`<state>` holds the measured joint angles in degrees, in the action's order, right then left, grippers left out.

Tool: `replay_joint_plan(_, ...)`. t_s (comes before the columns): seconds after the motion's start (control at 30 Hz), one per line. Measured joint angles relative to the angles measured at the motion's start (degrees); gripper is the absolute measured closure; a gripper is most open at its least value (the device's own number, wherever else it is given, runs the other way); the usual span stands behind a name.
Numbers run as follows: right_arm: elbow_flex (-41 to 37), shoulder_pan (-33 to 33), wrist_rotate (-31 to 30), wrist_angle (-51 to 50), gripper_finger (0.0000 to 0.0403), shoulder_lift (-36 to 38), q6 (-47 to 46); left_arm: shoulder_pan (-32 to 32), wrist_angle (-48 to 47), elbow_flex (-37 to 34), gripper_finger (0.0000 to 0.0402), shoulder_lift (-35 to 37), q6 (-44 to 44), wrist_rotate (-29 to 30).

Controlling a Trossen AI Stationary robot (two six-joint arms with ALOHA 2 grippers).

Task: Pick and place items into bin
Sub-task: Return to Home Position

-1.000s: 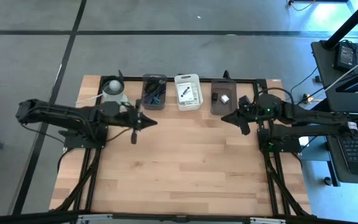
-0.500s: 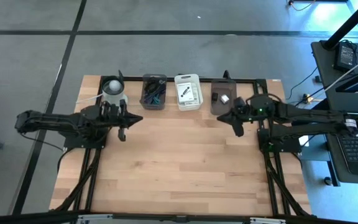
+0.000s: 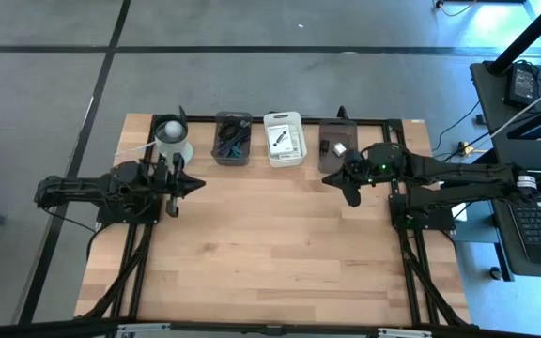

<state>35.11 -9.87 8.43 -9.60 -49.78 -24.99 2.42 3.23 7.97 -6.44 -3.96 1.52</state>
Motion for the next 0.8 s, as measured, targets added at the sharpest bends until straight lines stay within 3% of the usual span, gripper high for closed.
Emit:
replay_joint_plan(0.17,0.0,0.0,0.0,0.7,0.0395,0.0,-0.3,-0.1,4.9,-7.5,0.0398,4.5,-5.0,-0.1)
replay_joint_plan(0.43,0.0,0.0,0.0,1.1,0.0395,0.0,-1.7,-0.1,3.7,-7.5,0.0398,6.4,-1.3,-0.1)
replay_joint_plan(0.63,0.0,0.0,0.1,1.1,0.0395,0.0,-1.4,-0.1,-2.6,-7.5,0.0398,6.4,-3.2,-1.5)
replay_joint_plan(0.8,0.0,0.0,0.1,1.1,0.0396,0.0,2.5,0.0,-2.5,-7.5,0.0398,6.4,-2.9,-2.1)
